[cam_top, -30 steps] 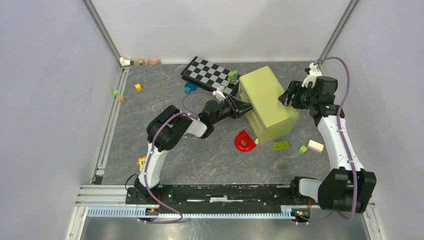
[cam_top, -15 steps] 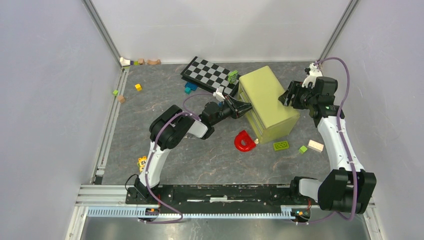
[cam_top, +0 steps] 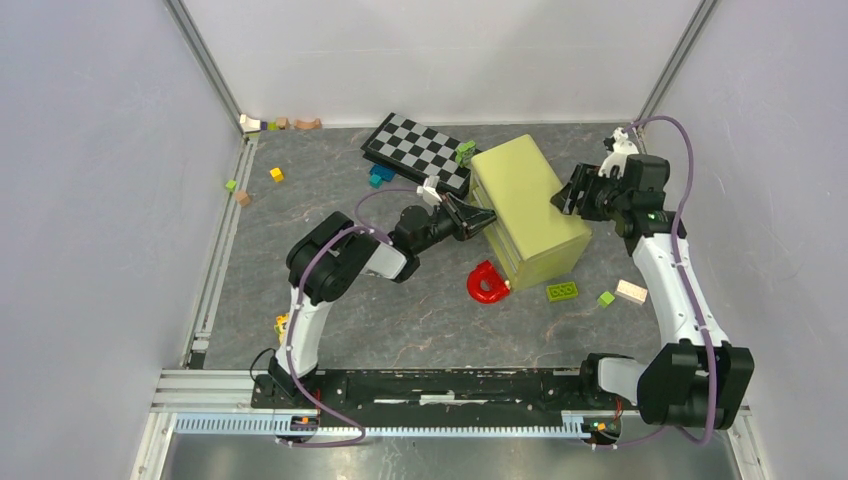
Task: Organize the makeup
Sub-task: Open the drawer in the storage box.
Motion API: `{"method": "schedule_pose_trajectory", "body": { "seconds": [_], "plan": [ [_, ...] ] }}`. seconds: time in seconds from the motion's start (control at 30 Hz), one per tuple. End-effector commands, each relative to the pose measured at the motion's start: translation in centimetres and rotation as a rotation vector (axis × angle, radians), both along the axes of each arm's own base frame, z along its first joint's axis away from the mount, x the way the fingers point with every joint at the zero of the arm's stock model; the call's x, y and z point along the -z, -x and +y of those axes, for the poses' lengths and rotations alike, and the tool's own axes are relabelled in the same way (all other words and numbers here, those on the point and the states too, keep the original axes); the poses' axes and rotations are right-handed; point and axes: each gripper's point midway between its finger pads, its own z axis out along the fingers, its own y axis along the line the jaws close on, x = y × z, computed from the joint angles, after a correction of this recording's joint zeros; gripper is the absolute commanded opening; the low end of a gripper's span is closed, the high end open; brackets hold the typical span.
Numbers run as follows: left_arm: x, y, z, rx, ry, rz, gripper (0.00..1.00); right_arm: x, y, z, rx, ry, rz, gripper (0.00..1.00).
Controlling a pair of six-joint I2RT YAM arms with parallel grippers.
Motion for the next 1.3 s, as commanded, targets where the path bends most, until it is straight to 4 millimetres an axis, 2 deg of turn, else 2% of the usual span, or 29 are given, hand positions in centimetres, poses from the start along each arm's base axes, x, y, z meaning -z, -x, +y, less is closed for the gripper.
{"method": "schedule_pose_trajectory", "body": {
  "seconds": [0.0, 0.1, 0.17, 0.33, 0.4, 0.43, 0.47, 0.57, 0.67, 0.73, 0.87, 0.97, 1.07, 1.13, 1.2, 1.27],
  "plan": [
    [-1.9, -0.7, 2.4, -0.05, -0.059, -0.121, 0.12, 3.0, 3.1, 0.3, 0.02, -0.022, 0.189, 0.69],
    [-2.1, -0.6, 2.4, -0.046, -0.075, -0.131, 0.12, 2.3, 2.6, -0.5, 0.056, 0.012, 0.168, 0.69],
    [-2.1, -0.5, 2.4, -0.045, -0.076, -0.129, 0.11, 1.1, 2.1, -1.9, 0.107, 0.071, 0.145, 0.69],
    [-1.7, -0.4, 2.5, -0.045, -0.078, -0.123, 0.11, -4.1, 0.8, -6.3, 0.274, 0.25, 0.035, 0.69],
    [-1.6, -0.4, 2.6, -0.046, -0.078, -0.122, 0.11, -6.4, 0.3, -6.8, 0.294, 0.29, -0.02, 0.69],
    [-1.6, -0.4, 2.6, -0.044, -0.079, -0.121, 0.1, -7.5, -0.1, -6.3, 0.27, 0.301, -0.047, 0.69],
    [-1.5, -0.4, 2.6, -0.044, -0.078, -0.119, 0.1, -8.1, -0.4, -4.9, 0.218, 0.304, -0.069, 0.69],
    [-1.5, -0.4, 2.6, -0.045, -0.079, -0.119, 0.1, -9.3, -0.6, 1.7, -0.01, 0.262, -0.153, 0.68],
    [-1.5, -0.5, 2.5, -0.045, -0.077, -0.119, 0.1, -8.9, 0.5, 8.0, -0.249, 0.218, -0.182, 0.64],
    [-1.4, -0.6, 2.5, -0.044, -0.078, -0.118, 0.09, -7.5, 1.6, 11.2, -0.363, 0.26, -0.161, 0.61],
    [-1.3, -0.6, 2.4, -0.043, -0.076, -0.111, 0.09, -5.0, 2.3, 13.1, -0.426, 0.395, -0.101, 0.6],
    [-1.2, -0.6, 2.4, -0.043, -0.078, -0.11, 0.09, -3.9, 2.9, 15.1, -0.505, 0.36, -0.085, 0.56],
    [-1.1, -0.6, 2.3, -0.041, -0.08, -0.108, 0.09, -2.6, 4.3, 18.1, -0.631, 0.303, -0.055, 0.5],
    [-1.1, -0.7, 2.3, -0.041, -0.08, -0.109, 0.09, -1.6, 5.0, 19.4, -0.671, 0.314, -0.034, 0.48],
    [-1.1, -0.7, 2.3, -0.041, -0.079, -0.109, 0.09, -0.7, 5.0, 19.4, -0.649, 0.388, -0.01, 0.47],
    [-1.0, -0.7, 2.3, -0.04, -0.079, -0.106, 0.09, 0.3, 4.1, 18.1, -0.577, 0.49, 0.023, 0.44]
  ]
}}
